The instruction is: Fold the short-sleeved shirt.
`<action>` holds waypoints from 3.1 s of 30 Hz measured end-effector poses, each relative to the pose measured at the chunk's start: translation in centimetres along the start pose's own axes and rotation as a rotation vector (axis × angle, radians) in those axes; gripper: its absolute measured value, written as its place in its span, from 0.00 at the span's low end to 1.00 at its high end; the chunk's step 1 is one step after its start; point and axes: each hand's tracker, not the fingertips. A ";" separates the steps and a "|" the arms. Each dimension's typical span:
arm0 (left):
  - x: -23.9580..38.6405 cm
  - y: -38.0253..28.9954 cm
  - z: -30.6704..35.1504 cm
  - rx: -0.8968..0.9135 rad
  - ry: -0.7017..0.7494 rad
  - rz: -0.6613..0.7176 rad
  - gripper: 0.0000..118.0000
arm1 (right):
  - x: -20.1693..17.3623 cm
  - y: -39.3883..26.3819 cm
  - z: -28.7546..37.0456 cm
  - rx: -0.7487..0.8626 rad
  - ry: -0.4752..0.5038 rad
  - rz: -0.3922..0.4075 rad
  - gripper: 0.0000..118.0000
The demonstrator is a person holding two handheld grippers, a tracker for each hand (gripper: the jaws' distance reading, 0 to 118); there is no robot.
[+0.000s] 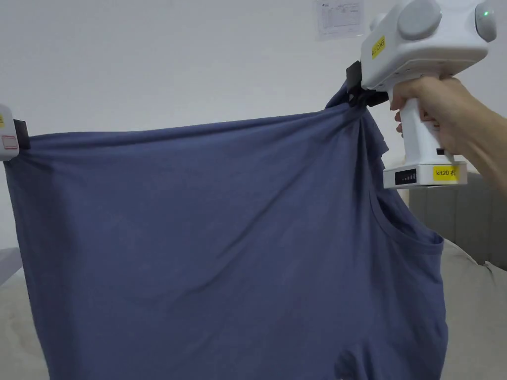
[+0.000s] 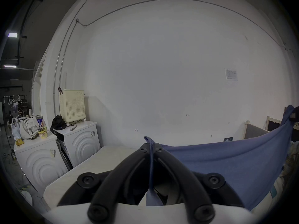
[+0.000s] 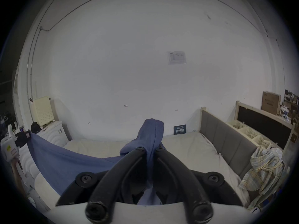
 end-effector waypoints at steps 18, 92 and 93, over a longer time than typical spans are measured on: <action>2.0 2.6 -14.7 -0.005 0.054 -0.026 0.02 | -1.8 6.8 -15.3 0.057 0.039 -0.036 0.03; -7.6 -44.5 16.2 -0.696 -0.194 0.105 0.95 | 8.0 -49.5 9.4 -0.450 -0.023 -0.062 0.78; -7.4 -43.7 17.1 -0.657 -0.214 0.092 0.95 | 8.0 -49.1 10.0 -0.441 -0.042 -0.043 0.78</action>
